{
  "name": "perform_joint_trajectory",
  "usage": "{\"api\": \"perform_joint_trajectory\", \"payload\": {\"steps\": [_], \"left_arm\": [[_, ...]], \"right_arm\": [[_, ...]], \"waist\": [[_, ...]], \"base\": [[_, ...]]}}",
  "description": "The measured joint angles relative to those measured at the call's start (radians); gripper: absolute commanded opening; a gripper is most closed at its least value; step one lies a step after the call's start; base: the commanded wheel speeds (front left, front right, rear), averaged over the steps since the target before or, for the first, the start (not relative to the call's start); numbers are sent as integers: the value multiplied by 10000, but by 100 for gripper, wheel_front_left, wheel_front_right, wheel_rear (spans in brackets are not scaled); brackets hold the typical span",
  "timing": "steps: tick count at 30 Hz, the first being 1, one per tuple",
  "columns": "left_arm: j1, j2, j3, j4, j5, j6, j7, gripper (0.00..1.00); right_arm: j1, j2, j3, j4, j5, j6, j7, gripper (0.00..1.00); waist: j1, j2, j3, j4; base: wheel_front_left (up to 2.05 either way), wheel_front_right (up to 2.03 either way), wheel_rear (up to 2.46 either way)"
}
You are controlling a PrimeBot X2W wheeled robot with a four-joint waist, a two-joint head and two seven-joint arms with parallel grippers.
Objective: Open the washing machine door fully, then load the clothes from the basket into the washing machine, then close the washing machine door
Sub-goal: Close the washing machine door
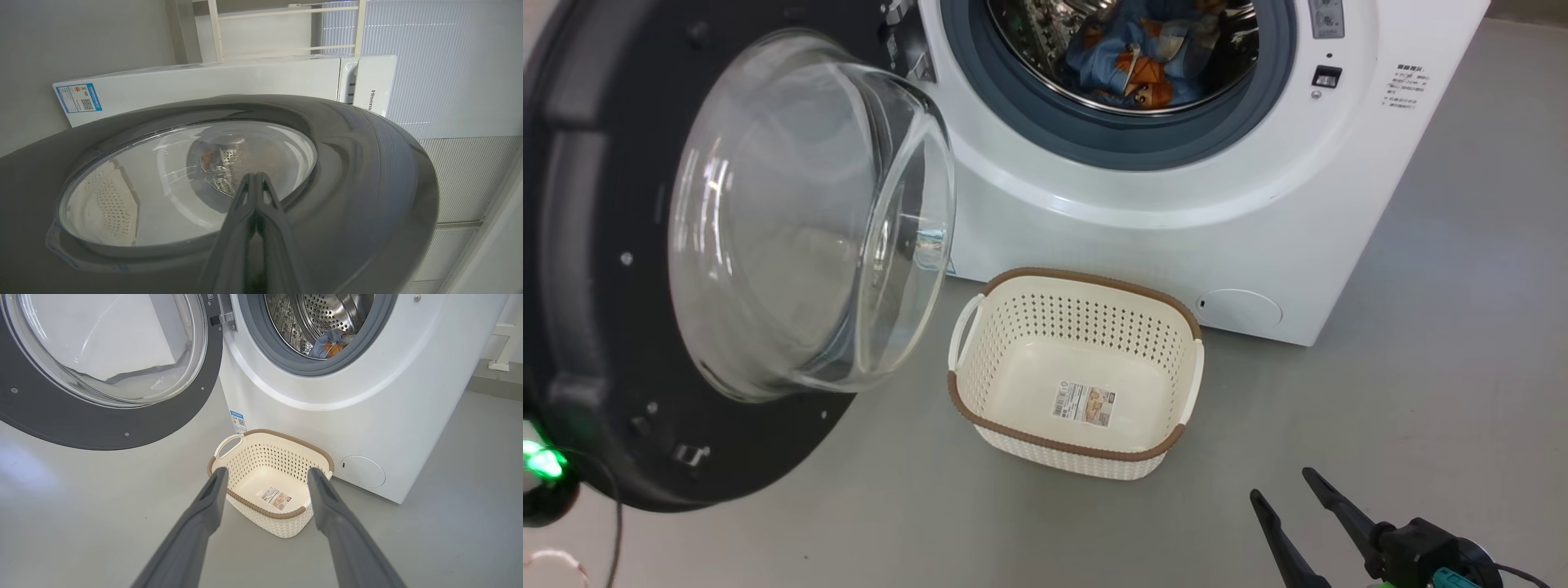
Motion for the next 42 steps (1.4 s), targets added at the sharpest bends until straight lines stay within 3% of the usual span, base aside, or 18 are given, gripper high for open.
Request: {"api": "perform_joint_trajectory", "payload": {"steps": [10, 19, 24, 42], "left_arm": [[647, -1003, -690, -1764, -69, 332, 750, 0], [1310, -2159, -1200, -3386, 10, 746, 543, 0], [1444, -2686, -1478, -3785, 84, 744, -58, 0], [838, -2949, -3511, -3122, -290, 157, -2272, 0]], "right_arm": [[5, 387, -54, 21, 2, 0, 0, 100], [35, 692, -88, 31, 2, 0, 0, 100], [35, 736, -111, 31, 2, 0, 0, 100], [-3, 742, -305, -33, 2, 0, 0, 100]], "waist": [[0, 0, -242, -180], [0, 0, -492, -482], [-1, 0, -548, -775], [0, 0, -294, -1933]], "base": [[0, 0, 0], [0, 0, 0], [0, 0, 0], [0, 0, 0]]}}
